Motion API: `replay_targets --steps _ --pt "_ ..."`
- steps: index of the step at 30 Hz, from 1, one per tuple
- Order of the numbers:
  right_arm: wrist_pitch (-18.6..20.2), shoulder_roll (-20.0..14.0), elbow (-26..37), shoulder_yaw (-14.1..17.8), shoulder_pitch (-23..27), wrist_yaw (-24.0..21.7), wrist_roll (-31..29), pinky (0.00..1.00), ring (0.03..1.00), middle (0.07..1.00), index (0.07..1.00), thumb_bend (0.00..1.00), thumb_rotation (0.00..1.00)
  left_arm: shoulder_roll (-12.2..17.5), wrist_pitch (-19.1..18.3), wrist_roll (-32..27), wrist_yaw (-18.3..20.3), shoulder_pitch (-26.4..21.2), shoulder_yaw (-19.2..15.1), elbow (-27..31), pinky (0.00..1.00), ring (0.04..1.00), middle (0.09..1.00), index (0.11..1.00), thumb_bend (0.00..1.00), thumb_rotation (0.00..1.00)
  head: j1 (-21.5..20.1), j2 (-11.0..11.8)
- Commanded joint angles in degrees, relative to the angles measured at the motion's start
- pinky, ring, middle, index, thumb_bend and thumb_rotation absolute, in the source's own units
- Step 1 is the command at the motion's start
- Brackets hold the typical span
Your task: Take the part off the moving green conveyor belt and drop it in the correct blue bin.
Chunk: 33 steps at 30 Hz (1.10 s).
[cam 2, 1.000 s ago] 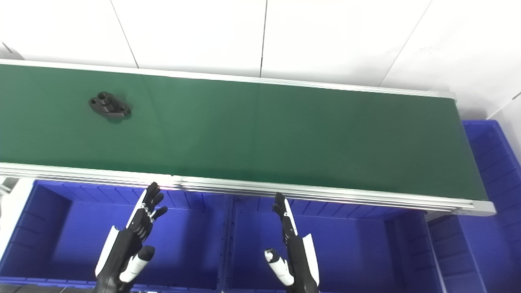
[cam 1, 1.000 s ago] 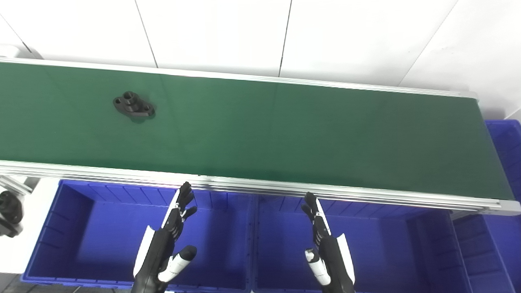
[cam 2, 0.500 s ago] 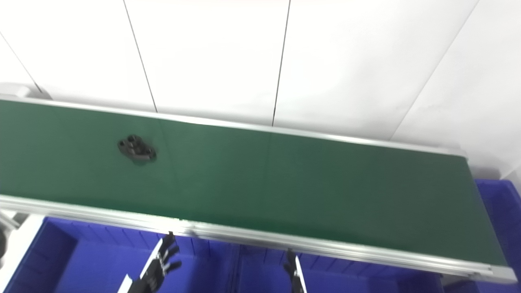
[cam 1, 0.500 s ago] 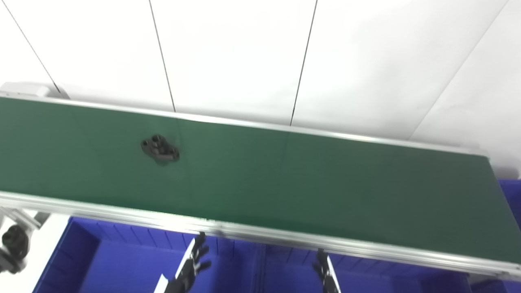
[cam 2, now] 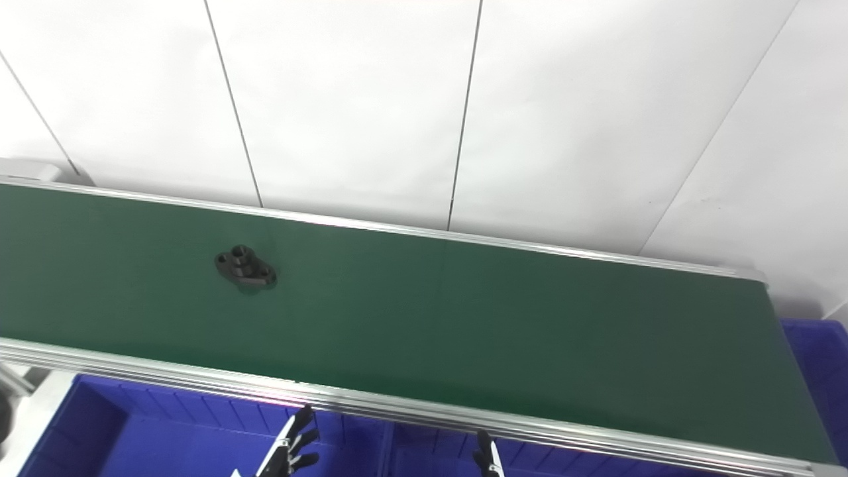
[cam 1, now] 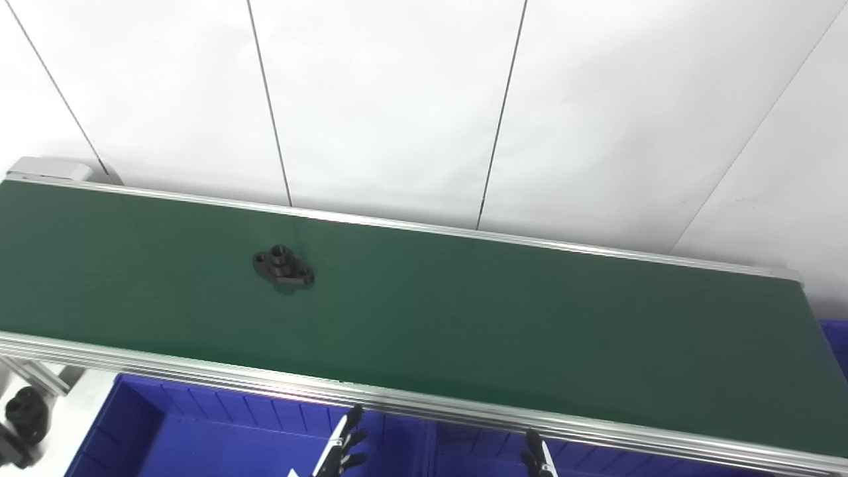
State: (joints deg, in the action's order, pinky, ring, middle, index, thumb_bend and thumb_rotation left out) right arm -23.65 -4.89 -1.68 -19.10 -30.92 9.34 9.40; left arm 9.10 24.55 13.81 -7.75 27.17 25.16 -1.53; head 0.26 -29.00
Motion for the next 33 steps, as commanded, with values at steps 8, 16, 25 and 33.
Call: replay_targets --steps 8,16,25,33 --pt "-3.26 -0.41 1.10 1.08 -0.18 -1.39 -1.90 1.00 0.998 1.000 1.000 0.97 1.00 -2.06 1.95 1.09 0.39 0.58 -0.93 1.16 0.83 0.922 0.996 1.000 0.83 0.99 1.24 0.05" --pt "-3.26 -0.15 0.63 1.71 0.25 -2.44 -2.47 1.00 1.000 1.000 1.000 0.97 1.00 -2.43 2.09 0.68 1.06 0.30 -1.20 0.45 0.83 0.928 0.998 1.000 0.80 0.98 1.69 0.45" --pt "-3.26 -0.11 0.54 1.93 0.36 -2.71 -2.33 1.00 1.000 1.000 1.000 0.98 0.99 -2.59 0.67 2.57 2.86 1.17 -2.69 1.80 0.81 0.917 0.995 1.000 0.82 1.00 1.71 0.56" --pt "-3.25 -0.13 0.17 1.87 0.65 -2.26 -1.84 1.00 0.997 1.000 1.000 0.96 0.98 -3.62 -0.44 1.25 5.20 0.87 -3.69 1.83 0.83 0.928 1.000 1.000 0.84 0.99 0.60 0.80"
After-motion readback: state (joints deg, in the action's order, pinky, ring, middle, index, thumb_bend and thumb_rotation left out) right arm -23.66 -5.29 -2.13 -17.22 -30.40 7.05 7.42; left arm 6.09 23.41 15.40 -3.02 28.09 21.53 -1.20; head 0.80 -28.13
